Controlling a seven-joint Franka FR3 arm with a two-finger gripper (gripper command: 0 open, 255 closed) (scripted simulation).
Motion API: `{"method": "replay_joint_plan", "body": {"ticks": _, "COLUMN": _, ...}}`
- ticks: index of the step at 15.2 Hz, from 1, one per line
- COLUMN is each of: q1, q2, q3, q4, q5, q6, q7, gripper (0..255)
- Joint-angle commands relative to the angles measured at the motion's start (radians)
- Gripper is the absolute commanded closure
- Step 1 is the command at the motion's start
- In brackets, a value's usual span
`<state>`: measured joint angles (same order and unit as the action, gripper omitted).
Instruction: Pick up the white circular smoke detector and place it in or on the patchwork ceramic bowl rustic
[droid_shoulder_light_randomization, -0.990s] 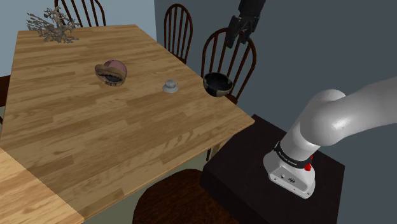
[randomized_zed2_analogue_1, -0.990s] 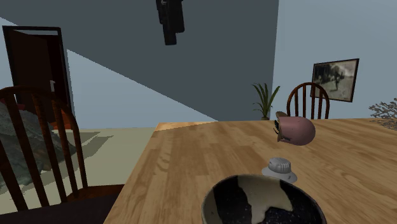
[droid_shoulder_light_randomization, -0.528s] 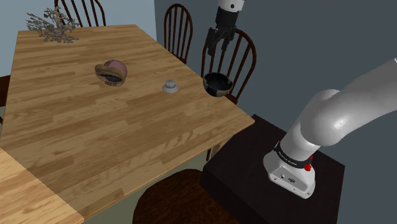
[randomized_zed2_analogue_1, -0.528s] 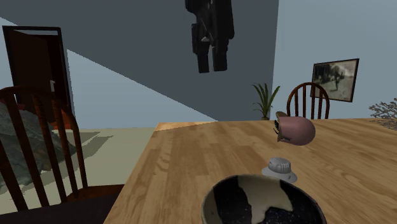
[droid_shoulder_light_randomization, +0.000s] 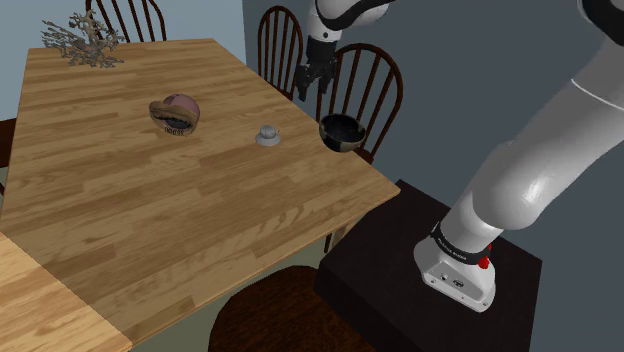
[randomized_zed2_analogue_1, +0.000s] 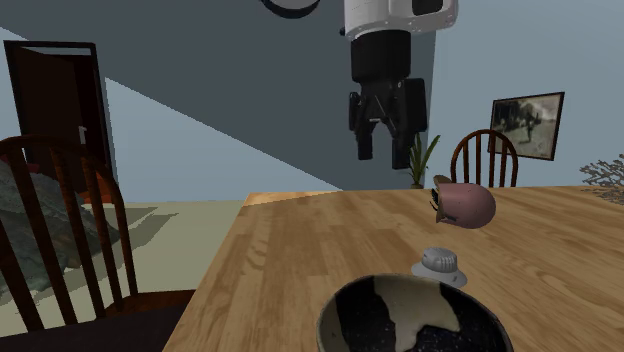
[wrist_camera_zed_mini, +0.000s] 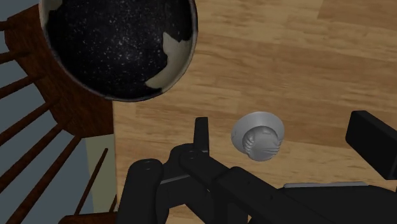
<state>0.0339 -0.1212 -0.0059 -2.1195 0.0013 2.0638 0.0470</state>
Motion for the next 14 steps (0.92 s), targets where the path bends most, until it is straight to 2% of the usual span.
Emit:
{"method": "replay_joint_plan", "body": {"ticks": 1, "q1": 0.005, "q2": 0.084, "q3": 0.004, "q4": 0.048, "q5": 0.002, "q6": 0.029, "q7": 0.000, "gripper": 0}}
{"method": "replay_joint_plan", "body": {"ticks": 8, "q1": 0.015, "q2": 0.358, "q3": 0.015, "q4": 0.254, "q5": 0.002, "q6": 0.073, "q7": -0.005, "gripper": 0}}
{"method": "replay_joint_plan", "body": {"ticks": 14, "q1": 0.025, "q2": 0.604, "q3": 0.022, "q4": 0.489, "q5": -0.001, "q6": 0.062, "q7": -0.009, "gripper": 0}}
